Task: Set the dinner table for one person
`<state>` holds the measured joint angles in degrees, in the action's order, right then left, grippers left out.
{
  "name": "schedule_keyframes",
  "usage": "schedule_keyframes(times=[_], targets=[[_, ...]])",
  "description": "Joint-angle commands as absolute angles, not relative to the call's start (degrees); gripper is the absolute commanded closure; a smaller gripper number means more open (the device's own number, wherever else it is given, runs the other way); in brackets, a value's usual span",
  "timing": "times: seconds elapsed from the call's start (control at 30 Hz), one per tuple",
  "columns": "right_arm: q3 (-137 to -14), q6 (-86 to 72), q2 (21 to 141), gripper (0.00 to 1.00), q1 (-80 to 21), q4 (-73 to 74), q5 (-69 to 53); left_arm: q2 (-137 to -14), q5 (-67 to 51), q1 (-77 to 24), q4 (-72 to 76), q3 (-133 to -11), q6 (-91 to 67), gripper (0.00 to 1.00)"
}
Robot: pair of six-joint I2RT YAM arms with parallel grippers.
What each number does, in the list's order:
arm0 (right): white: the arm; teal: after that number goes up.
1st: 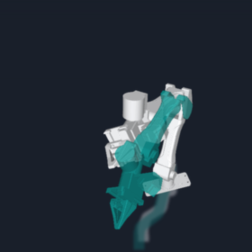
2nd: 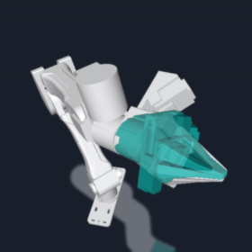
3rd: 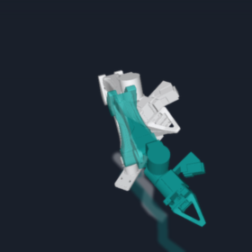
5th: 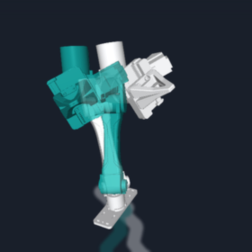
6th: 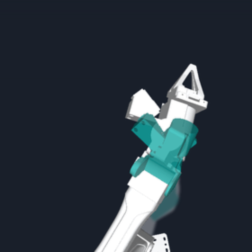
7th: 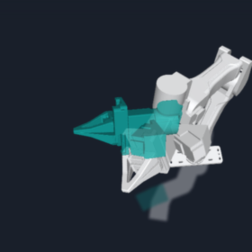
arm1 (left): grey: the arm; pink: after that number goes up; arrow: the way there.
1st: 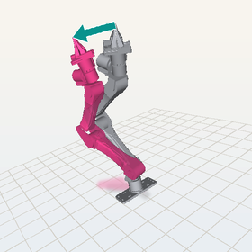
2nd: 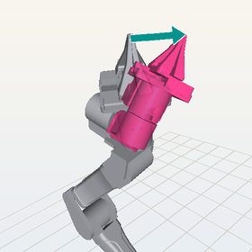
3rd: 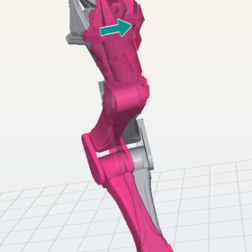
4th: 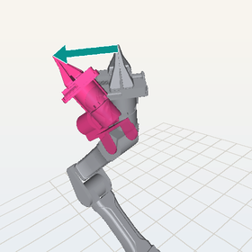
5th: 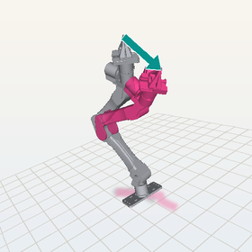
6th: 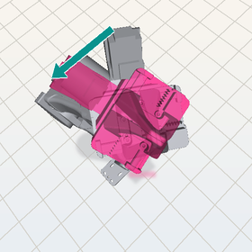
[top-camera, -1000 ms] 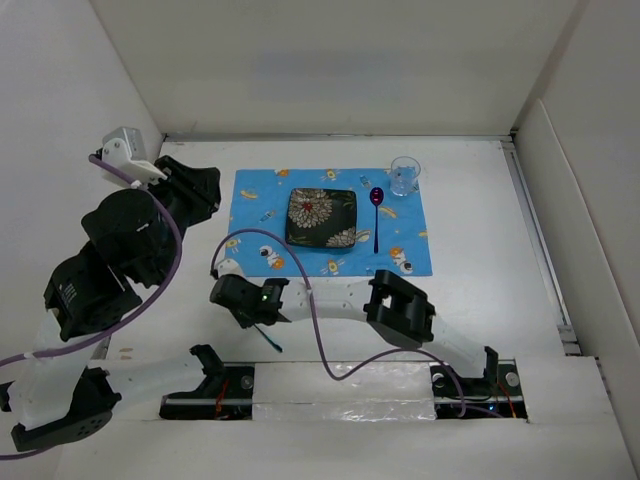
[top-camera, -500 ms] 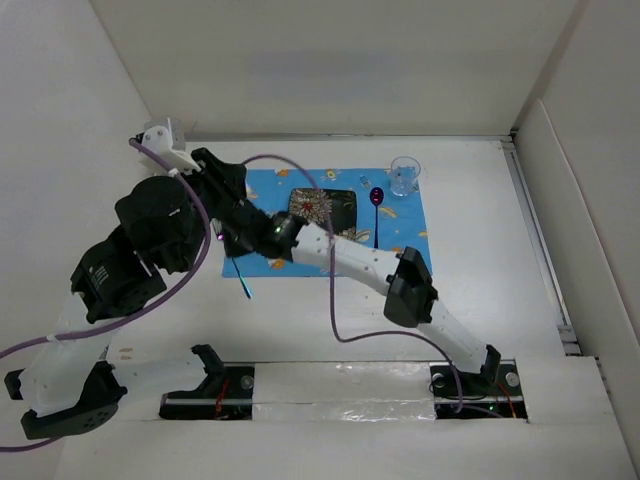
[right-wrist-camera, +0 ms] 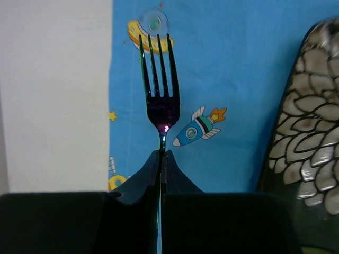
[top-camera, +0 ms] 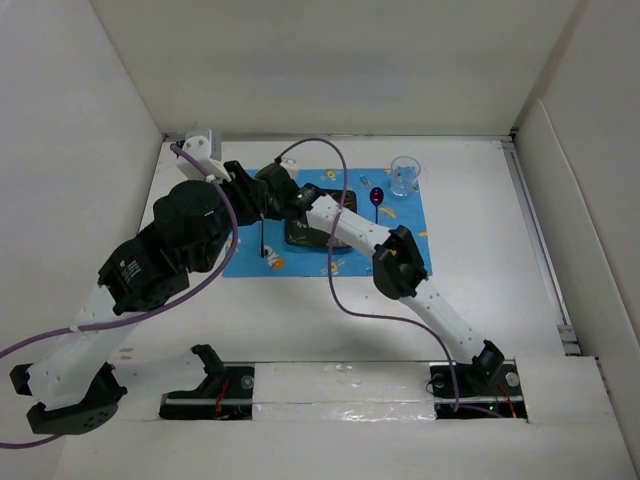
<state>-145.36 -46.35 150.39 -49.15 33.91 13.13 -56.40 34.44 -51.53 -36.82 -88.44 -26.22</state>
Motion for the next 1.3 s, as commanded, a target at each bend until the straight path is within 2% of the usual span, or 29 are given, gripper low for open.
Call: schedule_keyframes(times=[0.0, 1.03, 1.2, 1.27], targets=[[-147.9, -51.2, 151.0, 1.00, -50.6, 28.9, 11.9, -55.8, 33.3, -51.2, -34.1, -87.3, -25.4, 0.71], [-149.8, -53.3, 158.3, 1.00, -46.2, 21.6, 8.8, -55.4, 33.4, -51.2, -33.8, -82.9, -25.0, 0.71], [-149.7, -53.3, 158.9, 0.92, -45.7, 22.0, 8.1, -55.5, 33.8, -51.2, -33.9, -82.7, -25.2, 0.71], [-149.6, -53.0, 158.9, 0.84, -45.7, 22.2, 7.6, -55.5, 33.8, -51.2, -33.8, -82.8, -25.1, 0.71]])
